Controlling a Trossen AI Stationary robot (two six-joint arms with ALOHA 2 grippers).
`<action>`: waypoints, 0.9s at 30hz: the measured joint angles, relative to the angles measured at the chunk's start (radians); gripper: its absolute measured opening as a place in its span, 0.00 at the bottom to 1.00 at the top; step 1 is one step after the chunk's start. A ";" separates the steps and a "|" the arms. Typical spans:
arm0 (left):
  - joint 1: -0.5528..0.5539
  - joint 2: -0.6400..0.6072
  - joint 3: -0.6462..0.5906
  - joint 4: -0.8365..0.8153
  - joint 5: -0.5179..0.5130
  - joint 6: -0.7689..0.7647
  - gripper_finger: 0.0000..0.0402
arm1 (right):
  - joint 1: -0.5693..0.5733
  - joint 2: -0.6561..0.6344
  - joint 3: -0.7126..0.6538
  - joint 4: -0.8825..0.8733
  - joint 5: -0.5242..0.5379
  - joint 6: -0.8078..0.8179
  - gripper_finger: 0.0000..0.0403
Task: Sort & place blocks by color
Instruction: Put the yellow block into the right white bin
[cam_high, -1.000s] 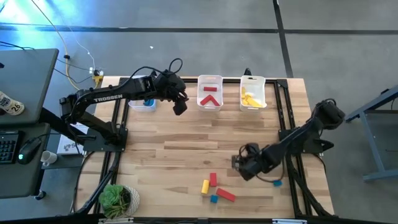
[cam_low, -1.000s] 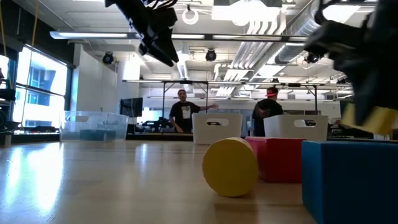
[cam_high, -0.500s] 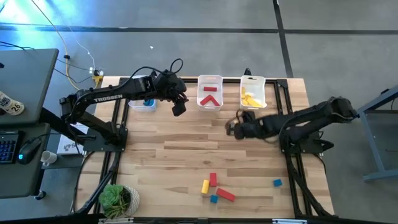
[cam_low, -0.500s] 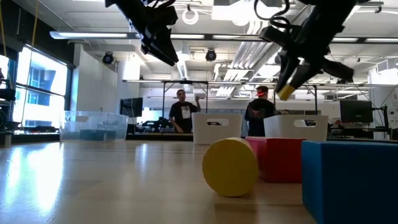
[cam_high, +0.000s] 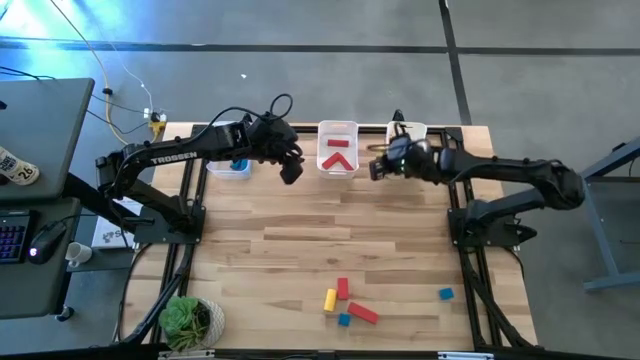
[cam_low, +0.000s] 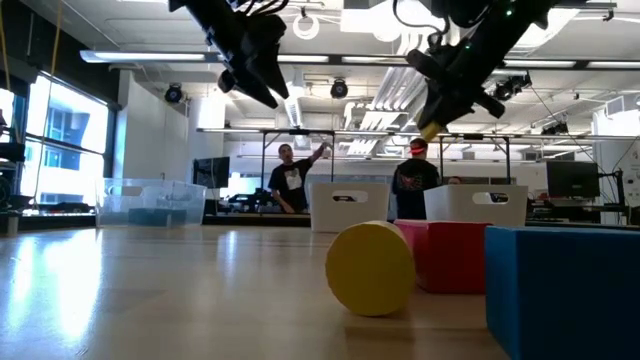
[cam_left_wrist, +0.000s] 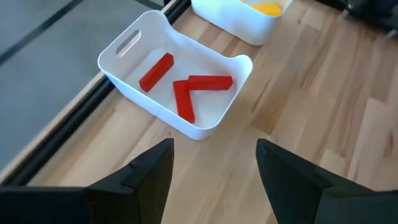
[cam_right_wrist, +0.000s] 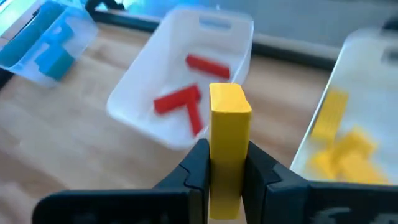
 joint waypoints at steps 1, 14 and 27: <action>0.000 0.000 0.000 0.000 0.000 -0.020 0.54 | -0.027 0.000 0.000 0.019 -0.008 -0.055 0.08; 0.000 0.000 0.000 0.001 -0.028 -0.230 0.54 | -0.299 0.000 0.000 0.000 -0.048 -0.447 0.09; 0.000 0.000 0.000 0.001 -0.051 -0.362 0.54 | -0.436 0.023 0.000 -0.230 -0.106 -0.464 0.09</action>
